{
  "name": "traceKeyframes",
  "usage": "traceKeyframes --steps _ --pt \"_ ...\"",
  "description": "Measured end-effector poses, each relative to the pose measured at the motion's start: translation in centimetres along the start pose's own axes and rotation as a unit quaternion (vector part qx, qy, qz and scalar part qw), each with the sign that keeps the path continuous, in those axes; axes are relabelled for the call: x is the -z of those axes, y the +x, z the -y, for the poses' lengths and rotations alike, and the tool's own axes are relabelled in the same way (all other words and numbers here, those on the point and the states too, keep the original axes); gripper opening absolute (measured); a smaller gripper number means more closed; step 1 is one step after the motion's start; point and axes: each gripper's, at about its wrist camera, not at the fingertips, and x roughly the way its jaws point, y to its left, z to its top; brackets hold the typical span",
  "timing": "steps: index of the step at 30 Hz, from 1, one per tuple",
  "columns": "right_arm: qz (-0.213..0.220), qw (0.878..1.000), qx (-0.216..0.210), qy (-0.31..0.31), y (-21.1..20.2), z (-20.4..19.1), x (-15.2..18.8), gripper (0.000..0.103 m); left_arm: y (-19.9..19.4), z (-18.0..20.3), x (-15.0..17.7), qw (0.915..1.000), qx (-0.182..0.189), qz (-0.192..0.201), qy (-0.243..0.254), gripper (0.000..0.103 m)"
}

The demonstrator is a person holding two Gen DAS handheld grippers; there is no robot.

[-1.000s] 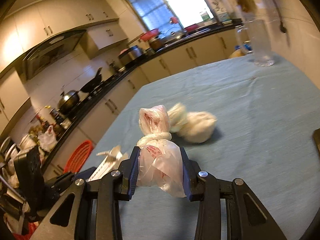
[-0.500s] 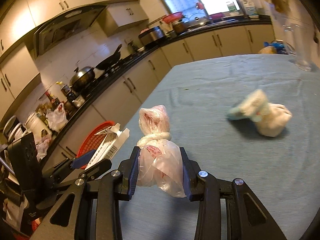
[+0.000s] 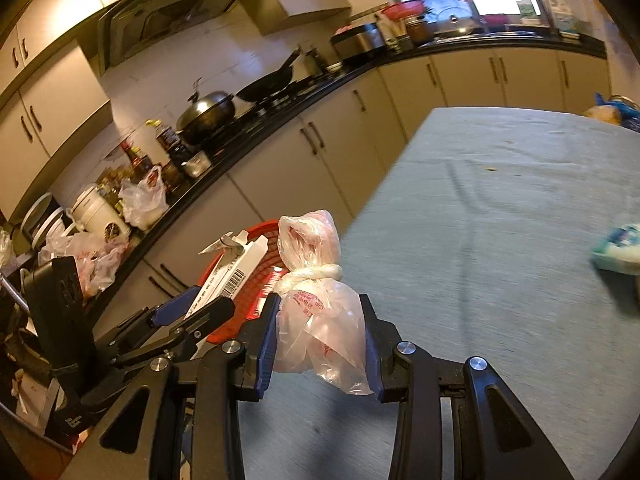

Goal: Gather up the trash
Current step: 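Carry the medicine box and plastic bag over the red basket and open both tools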

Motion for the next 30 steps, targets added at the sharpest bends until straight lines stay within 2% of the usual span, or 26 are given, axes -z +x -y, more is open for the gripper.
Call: traceKeyframes --steps 8,13,19,30 --pt "-0.005 1.0 -0.026 -0.009 4.1 -2.1 -1.4 0.04 0.5 -3.9 0.1 0.999 -0.028 -0.005 -0.035 0.058" --pt "-0.032 0.999 -0.041 0.007 7.2 -3.1 -2.1 0.04 1.0 -5.1 -0.1 0.9982 -0.039 -0.007 -0.045 0.058" --pt "-0.03 0.998 -0.048 0.003 9.3 -4.7 -3.2 0.04 1.3 -6.2 -0.2 0.997 -0.057 -0.008 -0.052 0.057" --pt "-0.056 0.997 -0.044 0.013 12.6 -4.3 -3.3 0.04 3.1 -8.3 -0.2 0.9945 -0.072 -0.018 -0.074 0.057"
